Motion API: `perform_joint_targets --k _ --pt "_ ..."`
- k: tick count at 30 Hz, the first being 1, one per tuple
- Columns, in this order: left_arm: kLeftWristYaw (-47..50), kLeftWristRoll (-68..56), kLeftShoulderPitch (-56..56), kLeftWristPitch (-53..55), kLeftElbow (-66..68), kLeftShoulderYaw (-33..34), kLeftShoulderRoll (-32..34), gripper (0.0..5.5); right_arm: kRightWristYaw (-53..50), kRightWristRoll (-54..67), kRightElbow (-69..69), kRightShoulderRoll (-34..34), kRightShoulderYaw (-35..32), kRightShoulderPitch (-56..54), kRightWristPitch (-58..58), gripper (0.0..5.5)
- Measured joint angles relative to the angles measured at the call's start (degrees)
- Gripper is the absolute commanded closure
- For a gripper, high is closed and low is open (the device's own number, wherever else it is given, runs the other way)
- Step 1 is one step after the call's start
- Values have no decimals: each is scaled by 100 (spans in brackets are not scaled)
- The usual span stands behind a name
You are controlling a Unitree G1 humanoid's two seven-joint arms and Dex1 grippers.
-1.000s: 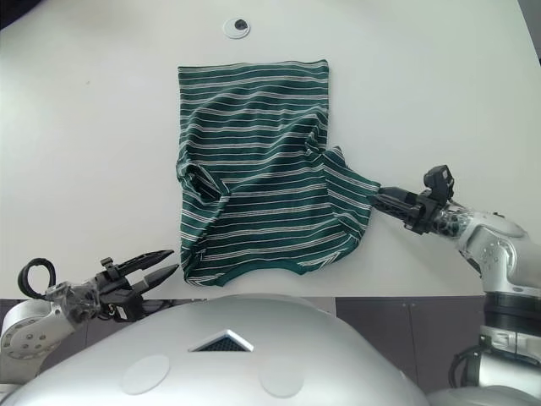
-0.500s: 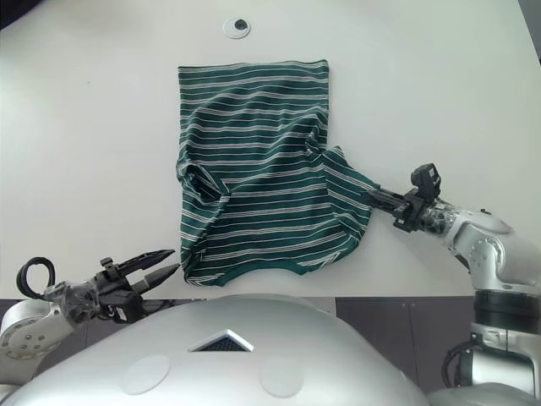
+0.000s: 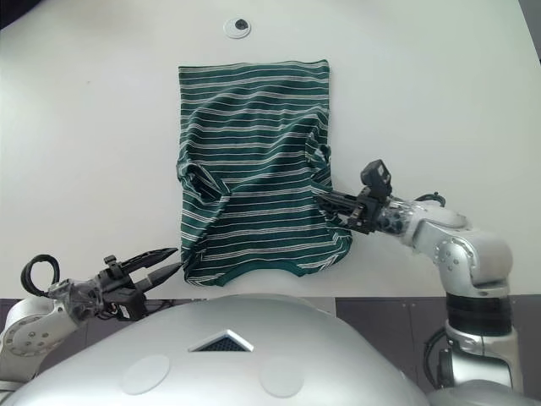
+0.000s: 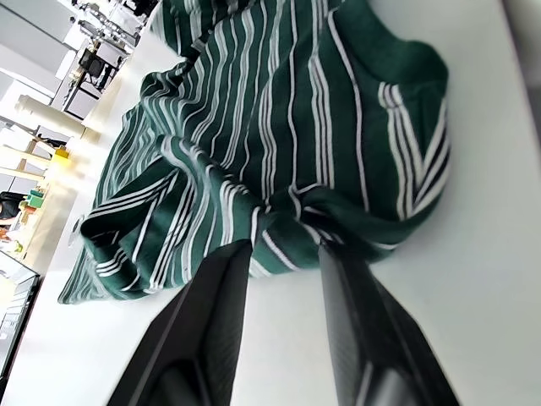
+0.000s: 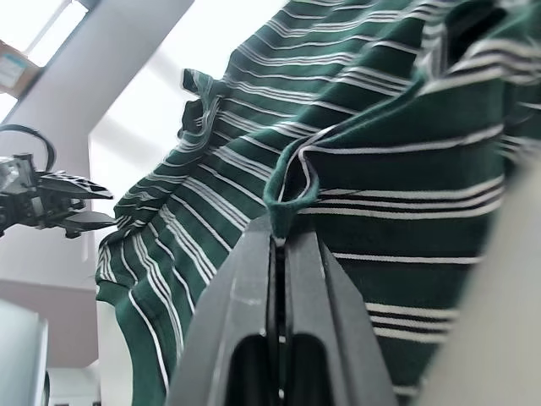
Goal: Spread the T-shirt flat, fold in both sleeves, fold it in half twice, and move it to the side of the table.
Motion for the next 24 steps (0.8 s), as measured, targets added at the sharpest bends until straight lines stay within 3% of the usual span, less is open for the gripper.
perform_joint_targets --k 5,13,17,21,24 --pt "32 9 -3 0 1 -19 14 407 -285 -64 24 218 310 -135 58 547" --pt "145 102 6 -62 47 -22 50 407 -329 -97 117 234 463 -283 43 405" --pt "227 159 75 -134 76 -9 105 407 -12 255 -216 89 164 -258 119 405" --pt "264 -141 243 -247 96 38 227 407 465 474 -336 -515 -540 -17 95 405" --pt "262 -554 434 -309 102 154 351 407 1142 156 -243 -820 -967 333 -909 405"
